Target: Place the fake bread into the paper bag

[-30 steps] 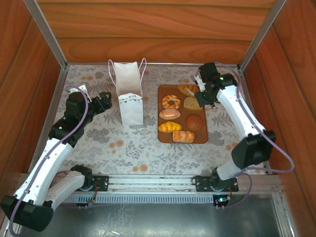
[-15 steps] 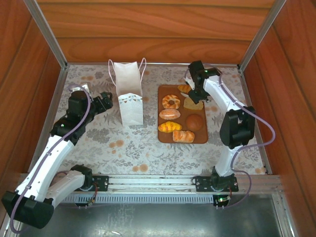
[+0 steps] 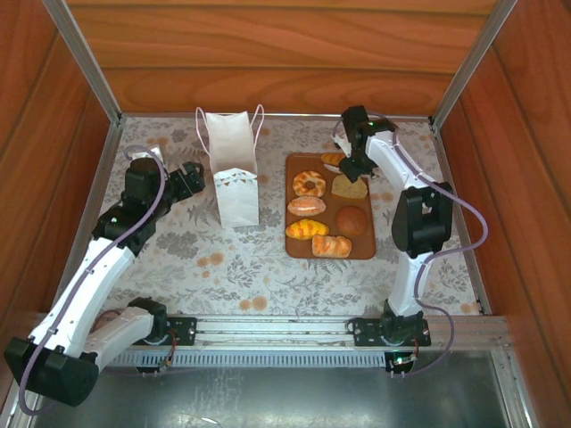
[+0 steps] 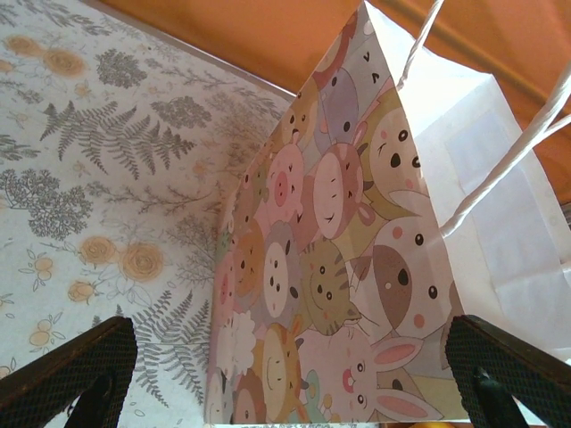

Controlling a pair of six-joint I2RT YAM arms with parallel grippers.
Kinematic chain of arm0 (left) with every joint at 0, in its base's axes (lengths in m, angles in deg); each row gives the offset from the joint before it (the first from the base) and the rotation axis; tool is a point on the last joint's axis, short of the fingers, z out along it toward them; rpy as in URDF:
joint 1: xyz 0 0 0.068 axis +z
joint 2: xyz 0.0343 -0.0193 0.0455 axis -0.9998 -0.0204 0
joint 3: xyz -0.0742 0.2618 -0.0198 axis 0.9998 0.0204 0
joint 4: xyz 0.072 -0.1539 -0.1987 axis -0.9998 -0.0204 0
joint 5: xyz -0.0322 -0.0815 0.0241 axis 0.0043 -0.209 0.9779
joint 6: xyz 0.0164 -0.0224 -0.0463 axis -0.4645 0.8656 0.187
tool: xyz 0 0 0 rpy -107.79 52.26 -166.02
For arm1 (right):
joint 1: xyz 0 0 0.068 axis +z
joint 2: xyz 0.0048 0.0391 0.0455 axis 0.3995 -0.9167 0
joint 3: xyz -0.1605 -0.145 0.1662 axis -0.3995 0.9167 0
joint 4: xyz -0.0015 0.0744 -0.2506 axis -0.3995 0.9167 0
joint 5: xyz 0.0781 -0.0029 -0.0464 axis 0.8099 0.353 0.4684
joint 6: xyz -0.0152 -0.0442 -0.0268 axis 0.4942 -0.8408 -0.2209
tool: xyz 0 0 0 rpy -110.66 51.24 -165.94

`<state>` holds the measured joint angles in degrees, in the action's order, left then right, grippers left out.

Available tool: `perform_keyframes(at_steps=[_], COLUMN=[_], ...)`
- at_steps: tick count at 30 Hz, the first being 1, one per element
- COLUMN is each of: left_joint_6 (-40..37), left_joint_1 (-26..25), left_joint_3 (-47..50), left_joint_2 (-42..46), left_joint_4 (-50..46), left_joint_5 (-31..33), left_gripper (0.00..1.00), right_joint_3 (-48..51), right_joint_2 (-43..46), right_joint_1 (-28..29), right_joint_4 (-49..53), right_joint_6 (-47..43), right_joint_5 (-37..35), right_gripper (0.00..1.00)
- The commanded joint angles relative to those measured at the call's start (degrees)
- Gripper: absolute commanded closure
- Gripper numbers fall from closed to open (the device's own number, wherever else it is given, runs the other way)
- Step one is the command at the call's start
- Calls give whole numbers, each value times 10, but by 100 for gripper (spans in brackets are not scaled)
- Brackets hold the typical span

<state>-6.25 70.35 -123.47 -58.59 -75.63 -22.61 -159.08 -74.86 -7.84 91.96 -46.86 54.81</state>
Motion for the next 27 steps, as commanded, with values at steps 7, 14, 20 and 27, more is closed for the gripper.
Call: perform_keyframes(at_steps=[7,14,20,27], left_joint_6=[-11,-11,-6,10], left_joint_1=[5,5,5,4], left_joint_3=[-30,-40,-50,-78], left_joint_2=[-11,-15,-14,-30], left_joint_4=[-9,-9,-9,-7], left_joint_5=[1,-3,-5,-56], left_gripper=[5,5,5,18], right_joint_3=[-22,-40,-16,23], right_joint_2=[-35,-41,7,90], right_joint_1=[-22,-22,-22,-22], right_joint_4=[6,23,-6,-44], right_joint_6=[-6,-3,4,31], right_joint_5=[30,23,20,22], right_gripper=[33,46,59,63])
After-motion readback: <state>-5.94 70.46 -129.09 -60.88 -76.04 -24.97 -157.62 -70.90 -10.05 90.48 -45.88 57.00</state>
